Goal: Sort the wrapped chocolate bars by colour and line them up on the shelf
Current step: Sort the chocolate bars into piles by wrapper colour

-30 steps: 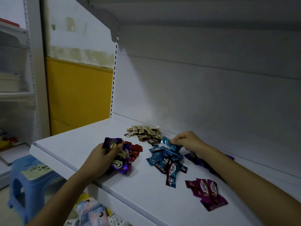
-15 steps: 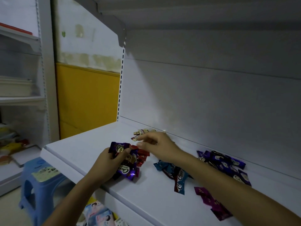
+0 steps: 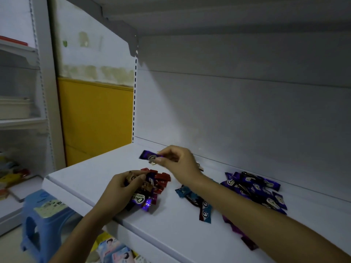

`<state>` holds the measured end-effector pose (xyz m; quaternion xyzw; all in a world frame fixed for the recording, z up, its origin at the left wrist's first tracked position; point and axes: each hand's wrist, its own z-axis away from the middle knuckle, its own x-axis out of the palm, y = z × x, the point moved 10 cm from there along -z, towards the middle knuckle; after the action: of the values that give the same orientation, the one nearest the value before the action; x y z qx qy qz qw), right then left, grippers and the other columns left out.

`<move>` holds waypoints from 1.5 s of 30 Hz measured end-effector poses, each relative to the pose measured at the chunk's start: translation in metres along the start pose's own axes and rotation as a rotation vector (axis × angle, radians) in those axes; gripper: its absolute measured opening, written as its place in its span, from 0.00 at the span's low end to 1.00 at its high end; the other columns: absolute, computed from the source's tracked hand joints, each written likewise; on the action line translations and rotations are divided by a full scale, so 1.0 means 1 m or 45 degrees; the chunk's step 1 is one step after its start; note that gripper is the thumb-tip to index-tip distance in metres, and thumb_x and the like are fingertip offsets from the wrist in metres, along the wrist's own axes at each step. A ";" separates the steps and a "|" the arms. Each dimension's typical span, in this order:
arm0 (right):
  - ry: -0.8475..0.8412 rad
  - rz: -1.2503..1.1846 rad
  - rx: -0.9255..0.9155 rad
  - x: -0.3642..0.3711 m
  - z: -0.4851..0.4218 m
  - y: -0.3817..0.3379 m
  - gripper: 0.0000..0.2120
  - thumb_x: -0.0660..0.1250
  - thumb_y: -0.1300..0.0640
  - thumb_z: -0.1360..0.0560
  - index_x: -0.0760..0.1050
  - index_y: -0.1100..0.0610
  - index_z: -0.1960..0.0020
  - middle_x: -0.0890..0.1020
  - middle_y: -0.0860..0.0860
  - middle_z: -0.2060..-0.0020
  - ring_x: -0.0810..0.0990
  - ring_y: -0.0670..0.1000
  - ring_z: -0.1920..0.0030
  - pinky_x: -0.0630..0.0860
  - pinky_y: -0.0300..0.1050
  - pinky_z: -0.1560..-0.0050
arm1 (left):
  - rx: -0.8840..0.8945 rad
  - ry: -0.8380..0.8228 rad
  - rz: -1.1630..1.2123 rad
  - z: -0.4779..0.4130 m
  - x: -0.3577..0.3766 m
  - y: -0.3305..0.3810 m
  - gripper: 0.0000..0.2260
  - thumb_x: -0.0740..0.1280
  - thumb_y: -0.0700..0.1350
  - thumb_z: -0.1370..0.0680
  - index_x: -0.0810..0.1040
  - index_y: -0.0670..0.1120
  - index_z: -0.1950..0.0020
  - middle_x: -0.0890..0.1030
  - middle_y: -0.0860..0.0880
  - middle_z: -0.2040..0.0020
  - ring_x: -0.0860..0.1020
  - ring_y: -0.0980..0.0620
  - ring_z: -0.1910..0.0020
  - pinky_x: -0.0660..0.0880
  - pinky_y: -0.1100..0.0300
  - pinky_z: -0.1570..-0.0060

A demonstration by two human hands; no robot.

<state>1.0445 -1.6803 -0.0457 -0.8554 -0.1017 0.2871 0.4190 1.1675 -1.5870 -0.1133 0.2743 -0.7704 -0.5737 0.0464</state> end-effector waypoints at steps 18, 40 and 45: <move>0.266 1.482 0.361 -0.214 0.058 0.100 0.14 0.57 0.56 0.23 0.80 0.54 0.58 0.80 0.49 0.60 0.76 0.52 0.55 0.67 0.46 0.48 | -0.015 0.023 -0.076 -0.004 0.001 -0.007 0.07 0.65 0.45 0.22 0.80 0.50 0.46 0.84 0.50 0.54 0.82 0.54 0.57 0.75 0.65 0.62; 0.017 -0.069 0.436 -0.010 -0.007 0.041 0.11 0.65 0.71 0.27 0.77 0.56 0.56 0.81 0.51 0.57 0.79 0.45 0.62 0.77 0.35 0.63 | 0.028 0.076 0.123 -0.002 -0.006 -0.007 0.06 0.66 0.45 0.22 0.79 0.52 0.48 0.85 0.51 0.57 0.83 0.57 0.58 0.77 0.68 0.66; 0.294 0.565 0.507 -0.140 -0.012 0.084 0.10 0.61 0.67 0.25 0.78 0.55 0.53 0.81 0.55 0.51 0.79 0.55 0.52 0.76 0.46 0.53 | 0.015 0.066 0.044 -0.004 -0.003 -0.009 0.04 0.65 0.45 0.22 0.78 0.52 0.49 0.83 0.54 0.55 0.82 0.61 0.60 0.77 0.69 0.67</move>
<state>0.9317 -1.7986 -0.0483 -0.7847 0.1939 0.2866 0.5142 1.1752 -1.5904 -0.1196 0.2761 -0.7768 -0.5611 0.0745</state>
